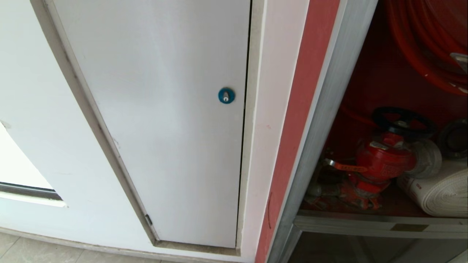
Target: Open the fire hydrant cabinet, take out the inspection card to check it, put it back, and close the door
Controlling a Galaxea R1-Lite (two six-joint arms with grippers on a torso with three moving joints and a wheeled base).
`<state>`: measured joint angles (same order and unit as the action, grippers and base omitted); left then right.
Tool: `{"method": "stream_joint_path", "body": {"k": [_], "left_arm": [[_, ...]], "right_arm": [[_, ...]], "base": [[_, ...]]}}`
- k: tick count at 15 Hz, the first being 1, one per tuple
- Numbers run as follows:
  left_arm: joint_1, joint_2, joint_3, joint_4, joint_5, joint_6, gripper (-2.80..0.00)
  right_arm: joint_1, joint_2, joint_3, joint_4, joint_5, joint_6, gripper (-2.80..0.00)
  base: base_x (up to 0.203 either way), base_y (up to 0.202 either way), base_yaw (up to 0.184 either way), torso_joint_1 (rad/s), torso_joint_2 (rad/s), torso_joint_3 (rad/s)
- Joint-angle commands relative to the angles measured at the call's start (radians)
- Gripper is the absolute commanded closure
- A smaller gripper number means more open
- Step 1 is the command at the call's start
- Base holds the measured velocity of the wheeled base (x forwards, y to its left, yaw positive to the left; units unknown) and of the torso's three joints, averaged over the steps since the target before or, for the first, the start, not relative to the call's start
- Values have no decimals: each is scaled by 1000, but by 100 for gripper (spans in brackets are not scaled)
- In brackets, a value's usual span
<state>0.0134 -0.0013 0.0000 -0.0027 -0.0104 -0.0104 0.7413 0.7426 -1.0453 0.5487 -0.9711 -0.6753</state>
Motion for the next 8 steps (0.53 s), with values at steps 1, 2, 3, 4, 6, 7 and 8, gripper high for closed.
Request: {"method": "stream_joint_path", "body": {"k": [1,2,3,4,6,7,8], "left_arm": [[0,1,0,0,1,0,0],[0,1,1,0,0,0,0],[0,1,1,0,1,0,0],[0,1,2,0,0,0,0],[0,1,1,0,0,0,0],[0,1,1,0,1,0,0],[0,1,0,0,1,0,0]], "right_arm": [[-4,75,1,4,-42,-15,0],[-14,106,0,3,-78,-24,0],[-34,139,-2,3,-109,-29,0],[-77,168,-2,3,-127,-39,0],[-174,220,-6,3,-157,-75,0],[-211,249,-15,3,-199,-99,0],[-233,266,-27,3,-238,-124,0]], "base": [[0,0,0,0,0,0],[0,0,0,0,0,0],[0,0,0,0,0,0],[0,0,0,0,0,0],[0,0,0,0,0,0],[0,0,0,0,0,0],[0,0,0,0,0,0]]}}
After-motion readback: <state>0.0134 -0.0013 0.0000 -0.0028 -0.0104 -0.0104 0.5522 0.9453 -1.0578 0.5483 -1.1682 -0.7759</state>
